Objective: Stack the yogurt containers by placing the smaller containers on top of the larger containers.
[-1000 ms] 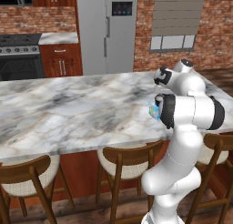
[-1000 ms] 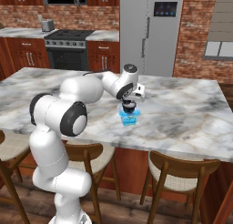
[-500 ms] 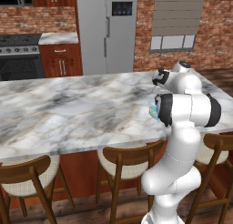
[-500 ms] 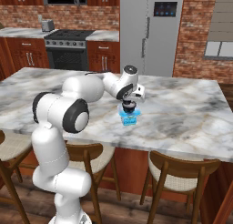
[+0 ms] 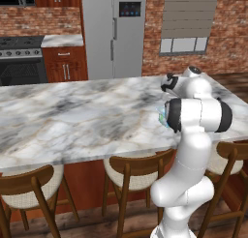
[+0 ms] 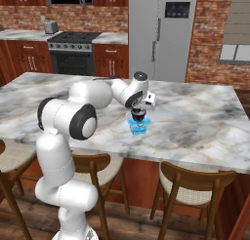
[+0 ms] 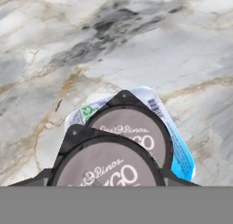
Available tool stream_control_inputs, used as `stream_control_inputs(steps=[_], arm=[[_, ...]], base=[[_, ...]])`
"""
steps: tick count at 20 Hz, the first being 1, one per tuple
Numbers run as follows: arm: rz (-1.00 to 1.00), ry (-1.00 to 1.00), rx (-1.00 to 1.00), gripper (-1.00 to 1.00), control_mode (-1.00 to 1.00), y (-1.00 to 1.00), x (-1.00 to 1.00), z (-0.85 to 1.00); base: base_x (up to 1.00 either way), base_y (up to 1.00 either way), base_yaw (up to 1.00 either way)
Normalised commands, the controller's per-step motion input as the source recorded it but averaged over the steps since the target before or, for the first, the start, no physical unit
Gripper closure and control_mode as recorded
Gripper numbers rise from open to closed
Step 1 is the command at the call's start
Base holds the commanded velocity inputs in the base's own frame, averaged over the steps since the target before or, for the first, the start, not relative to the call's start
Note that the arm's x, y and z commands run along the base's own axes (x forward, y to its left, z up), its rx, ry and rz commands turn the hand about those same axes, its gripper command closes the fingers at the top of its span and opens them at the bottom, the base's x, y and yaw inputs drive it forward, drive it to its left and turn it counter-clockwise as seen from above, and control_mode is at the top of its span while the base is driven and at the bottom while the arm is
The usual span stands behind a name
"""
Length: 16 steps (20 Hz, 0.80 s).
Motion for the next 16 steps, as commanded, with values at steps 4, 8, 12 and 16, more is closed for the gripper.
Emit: stream_control_inputs(steps=[4,8,12,16], arm=[[0.0,0.0,0.0,1.0,-1.0,-0.01,0.04,-0.12],[0.0,0.0,0.0,1.0,-1.0,-0.02,0.03,-0.12],[0.0,0.0,0.0,1.0,-1.0,-0.02,0.01,-0.12],[0.0,0.0,0.0,1.0,-1.0,-0.02,0.01,-0.12]], base=[[0.0,0.0,0.0],[0.0,0.0,0.0],[0.0,0.0,0.0],[0.0,0.0,0.0]])
